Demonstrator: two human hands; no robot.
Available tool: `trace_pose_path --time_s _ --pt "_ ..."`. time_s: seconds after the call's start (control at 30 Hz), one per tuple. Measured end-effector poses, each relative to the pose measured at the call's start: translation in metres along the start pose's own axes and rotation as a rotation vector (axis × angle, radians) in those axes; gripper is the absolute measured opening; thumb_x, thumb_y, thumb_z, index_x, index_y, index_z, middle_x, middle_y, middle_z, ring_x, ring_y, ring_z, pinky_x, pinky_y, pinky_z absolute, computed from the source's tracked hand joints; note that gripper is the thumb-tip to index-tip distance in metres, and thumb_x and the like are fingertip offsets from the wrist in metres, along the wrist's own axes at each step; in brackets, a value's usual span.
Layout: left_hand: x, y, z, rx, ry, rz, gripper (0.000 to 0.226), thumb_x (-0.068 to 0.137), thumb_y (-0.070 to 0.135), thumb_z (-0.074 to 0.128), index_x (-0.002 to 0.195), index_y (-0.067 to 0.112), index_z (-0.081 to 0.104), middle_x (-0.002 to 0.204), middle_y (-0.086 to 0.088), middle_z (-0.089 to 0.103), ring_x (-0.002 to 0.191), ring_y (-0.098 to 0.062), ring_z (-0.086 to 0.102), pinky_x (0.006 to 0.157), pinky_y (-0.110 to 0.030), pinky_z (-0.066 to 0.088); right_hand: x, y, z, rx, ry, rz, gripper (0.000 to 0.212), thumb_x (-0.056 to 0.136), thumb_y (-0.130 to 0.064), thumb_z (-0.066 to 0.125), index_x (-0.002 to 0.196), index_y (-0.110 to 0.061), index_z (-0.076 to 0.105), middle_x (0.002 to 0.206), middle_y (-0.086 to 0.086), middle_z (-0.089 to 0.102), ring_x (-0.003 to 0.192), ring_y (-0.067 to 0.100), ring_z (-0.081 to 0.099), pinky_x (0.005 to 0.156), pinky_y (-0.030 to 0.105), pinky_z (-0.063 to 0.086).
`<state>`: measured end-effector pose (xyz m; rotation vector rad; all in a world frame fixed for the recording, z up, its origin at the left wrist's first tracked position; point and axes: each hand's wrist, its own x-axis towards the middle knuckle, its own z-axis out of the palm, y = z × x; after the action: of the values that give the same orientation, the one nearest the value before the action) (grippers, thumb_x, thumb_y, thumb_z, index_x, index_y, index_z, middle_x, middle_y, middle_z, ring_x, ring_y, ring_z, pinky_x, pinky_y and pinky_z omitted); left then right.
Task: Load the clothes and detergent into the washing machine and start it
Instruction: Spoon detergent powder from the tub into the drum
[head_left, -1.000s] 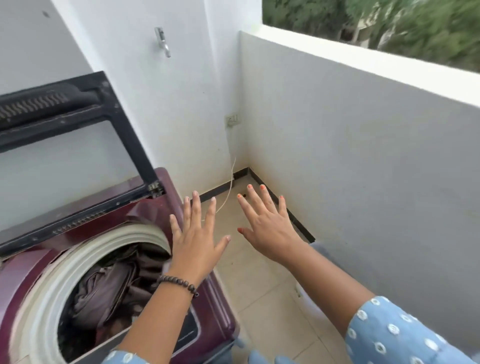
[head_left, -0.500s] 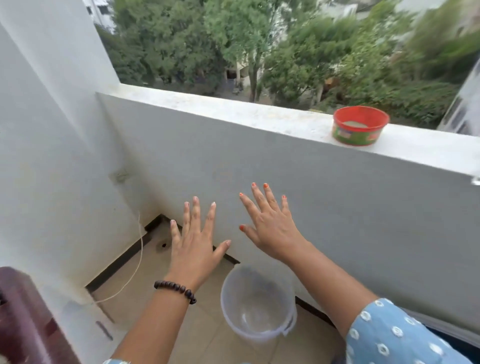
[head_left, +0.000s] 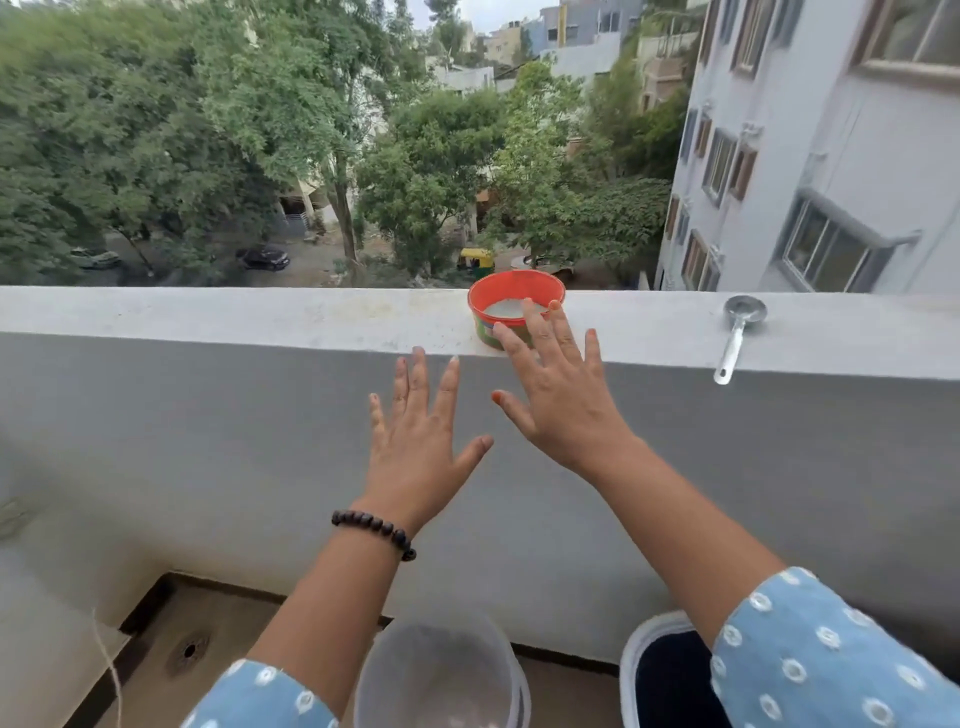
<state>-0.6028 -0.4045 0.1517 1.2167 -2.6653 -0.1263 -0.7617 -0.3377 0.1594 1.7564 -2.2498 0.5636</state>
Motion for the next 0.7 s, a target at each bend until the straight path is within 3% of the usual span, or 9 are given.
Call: trace_pose_path --time_s 0.27,0.43,0.57,0.7 --pt "0.085 0.016 -0.005 -0.272 0.071 0.176 0.095 0.090 0.058 0.053 0.152 0.032 -0.015 0.162 -0.002 -0.019 0.149 -0.017 -0.019 0.119 -0.046 -0.004 0.044 0.034 0.000 0.175 0.077 0.173 0.072 0.094 -0.045 0.052 0.153 -0.026 0.016 0.163 0.007 0.001 0.150 0.028 -0.003 0.120 0.053 0.009" --pt "0.120 0.012 0.000 -0.508 0.113 0.248 0.099 0.085 0.049 0.066 0.155 0.026 -0.001 0.163 -0.005 0.007 0.151 -0.016 0.002 0.120 -0.053 0.014 0.062 0.041 0.008 0.365 0.079 0.217 0.077 0.091 -0.041 0.059 0.153 -0.020 0.018 0.161 0.015 0.011 0.150 0.026 0.007 0.120 0.043 0.017" --pt "0.132 0.010 0.004 -0.599 0.156 0.281 0.103 0.080 0.038 0.076 0.155 0.020 0.007 0.160 -0.004 0.018 0.149 -0.015 0.012 0.117 -0.030 0.021 0.070 0.046 0.014 0.450 0.048 0.203 0.081 0.089 -0.042 0.061 0.153 -0.019 0.017 0.160 0.011 0.018 0.150 0.020 0.009 0.120 0.037 0.018" --pt "0.140 0.011 0.009 -0.638 0.189 0.272 0.106 0.074 0.031 0.081 0.155 0.019 0.013 0.156 -0.009 0.024 0.144 -0.018 0.022 0.109 -0.022 0.023 0.073 0.047 0.020 0.493 0.082 0.199 0.081 0.087 -0.043 0.064 0.151 -0.019 0.022 0.154 0.010 0.026 0.144 0.020 0.022 0.116 0.035 0.026"
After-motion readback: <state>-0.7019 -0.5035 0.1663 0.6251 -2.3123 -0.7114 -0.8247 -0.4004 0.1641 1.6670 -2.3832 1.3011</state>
